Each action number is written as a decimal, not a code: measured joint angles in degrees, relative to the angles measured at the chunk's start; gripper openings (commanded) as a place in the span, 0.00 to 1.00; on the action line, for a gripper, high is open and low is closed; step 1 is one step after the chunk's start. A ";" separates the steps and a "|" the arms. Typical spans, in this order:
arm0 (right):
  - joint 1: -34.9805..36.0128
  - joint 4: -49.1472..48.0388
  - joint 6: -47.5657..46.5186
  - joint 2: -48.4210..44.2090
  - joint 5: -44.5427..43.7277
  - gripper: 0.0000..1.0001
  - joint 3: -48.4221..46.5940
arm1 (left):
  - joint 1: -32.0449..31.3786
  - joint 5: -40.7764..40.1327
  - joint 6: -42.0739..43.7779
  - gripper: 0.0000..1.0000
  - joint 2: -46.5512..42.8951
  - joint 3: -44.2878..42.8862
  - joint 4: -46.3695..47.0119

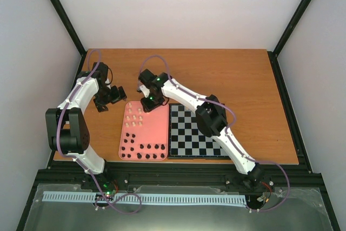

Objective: Set up the chess pieces on the board
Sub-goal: Pick up the chess piece from the storage box, then place the chess piece on the chessboard.

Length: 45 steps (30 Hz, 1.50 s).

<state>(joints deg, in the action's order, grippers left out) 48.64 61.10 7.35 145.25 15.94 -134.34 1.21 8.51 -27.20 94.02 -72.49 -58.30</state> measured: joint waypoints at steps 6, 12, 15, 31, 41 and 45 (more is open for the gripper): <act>0.00 -0.26 0.42 0.98 -0.52 0.34 -0.61 | 0.00 0.02 0.00 1.00 0.00 0.02 0.00; 0.00 -0.46 0.66 1.16 -1.07 0.25 -0.87 | 0.00 0.04 -0.02 1.00 0.00 0.00 0.00; 0.00 -0.52 0.70 1.18 -1.36 0.21 -1.27 | 0.00 0.07 0.00 1.00 0.00 0.02 0.00; -0.57 0.20 0.61 -0.79 -2.27 0.12 -1.38 | 0.00 0.07 0.00 1.00 0.00 0.02 0.00; -8.52 1.40 -1.05 -15.50 -6.34 0.12 10.75 | 0.00 0.09 0.00 1.00 0.00 0.02 0.02; -12.13 1.70 -1.97 -16.90 -8.02 0.12 16.22 | 0.00 0.09 0.00 1.00 0.00 0.02 0.02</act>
<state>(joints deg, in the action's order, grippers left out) 36.51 62.81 5.39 128.35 7.92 -118.13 1.21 8.60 -27.20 94.02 -72.47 -58.28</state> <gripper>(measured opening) 0.120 0.998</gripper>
